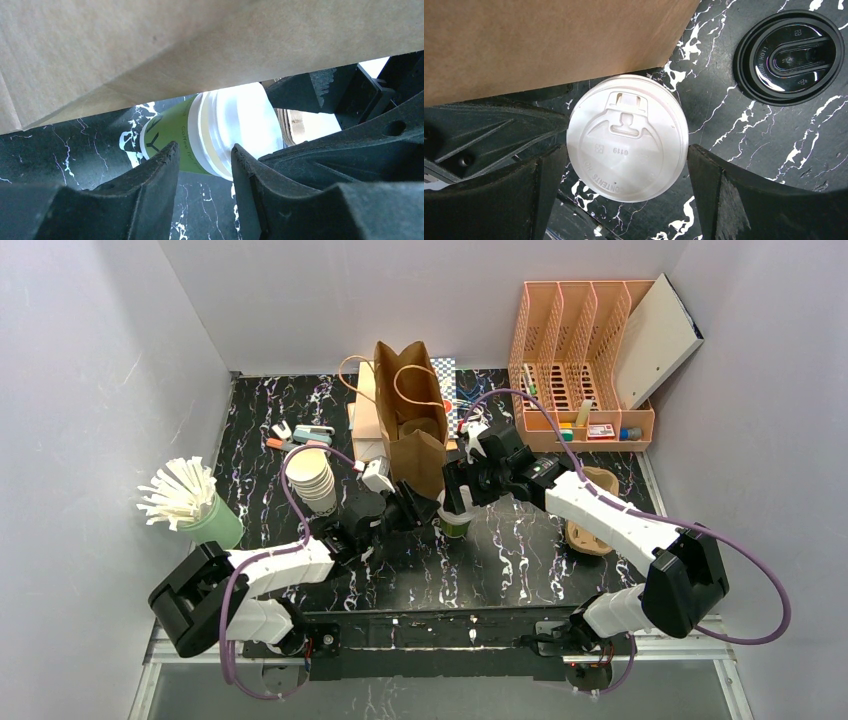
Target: Pack the takeout coffee
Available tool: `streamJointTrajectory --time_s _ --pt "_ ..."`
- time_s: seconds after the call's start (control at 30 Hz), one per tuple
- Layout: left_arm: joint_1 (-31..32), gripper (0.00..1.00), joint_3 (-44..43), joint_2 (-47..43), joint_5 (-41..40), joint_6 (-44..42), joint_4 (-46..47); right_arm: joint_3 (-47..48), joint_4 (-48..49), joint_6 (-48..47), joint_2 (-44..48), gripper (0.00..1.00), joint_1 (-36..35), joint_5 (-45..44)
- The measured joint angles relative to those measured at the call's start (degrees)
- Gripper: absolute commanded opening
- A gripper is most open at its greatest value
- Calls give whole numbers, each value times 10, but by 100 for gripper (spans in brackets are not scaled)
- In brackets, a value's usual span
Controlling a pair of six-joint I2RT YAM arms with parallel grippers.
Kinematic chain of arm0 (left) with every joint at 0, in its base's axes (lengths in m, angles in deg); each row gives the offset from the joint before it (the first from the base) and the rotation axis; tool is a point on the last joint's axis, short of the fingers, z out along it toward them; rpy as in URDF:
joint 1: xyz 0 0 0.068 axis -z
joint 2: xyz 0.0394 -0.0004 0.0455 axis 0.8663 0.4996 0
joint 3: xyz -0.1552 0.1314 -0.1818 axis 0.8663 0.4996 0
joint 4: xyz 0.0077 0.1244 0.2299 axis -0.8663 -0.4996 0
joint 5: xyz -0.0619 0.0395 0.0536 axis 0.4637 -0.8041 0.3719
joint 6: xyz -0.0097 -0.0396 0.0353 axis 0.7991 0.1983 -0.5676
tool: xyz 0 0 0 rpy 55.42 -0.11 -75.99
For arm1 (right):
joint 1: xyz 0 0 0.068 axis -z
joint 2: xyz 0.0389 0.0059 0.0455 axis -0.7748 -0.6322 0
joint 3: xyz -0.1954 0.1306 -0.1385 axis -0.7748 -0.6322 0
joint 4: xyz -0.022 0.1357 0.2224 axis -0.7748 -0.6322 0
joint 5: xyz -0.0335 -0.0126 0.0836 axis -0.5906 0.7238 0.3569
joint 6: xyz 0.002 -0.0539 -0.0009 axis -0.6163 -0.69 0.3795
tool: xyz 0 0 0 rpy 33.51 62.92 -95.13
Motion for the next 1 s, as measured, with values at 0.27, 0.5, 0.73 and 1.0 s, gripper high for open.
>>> streamJointTrajectory --time_s 0.27,0.5,0.73,1.0 --pt "0 33 0 1 -2 0 0 0 0 0 2 98 0 1" --pt "0 30 0 4 -2 -1 0 0 0 2 2 98 0 1" --pt "0 29 0 5 -3 -2 -2 0 1 9 2 98 0 -13" --pt "0 30 0 3 -7 -7 -17 0 1 20 6 96 0 -52"
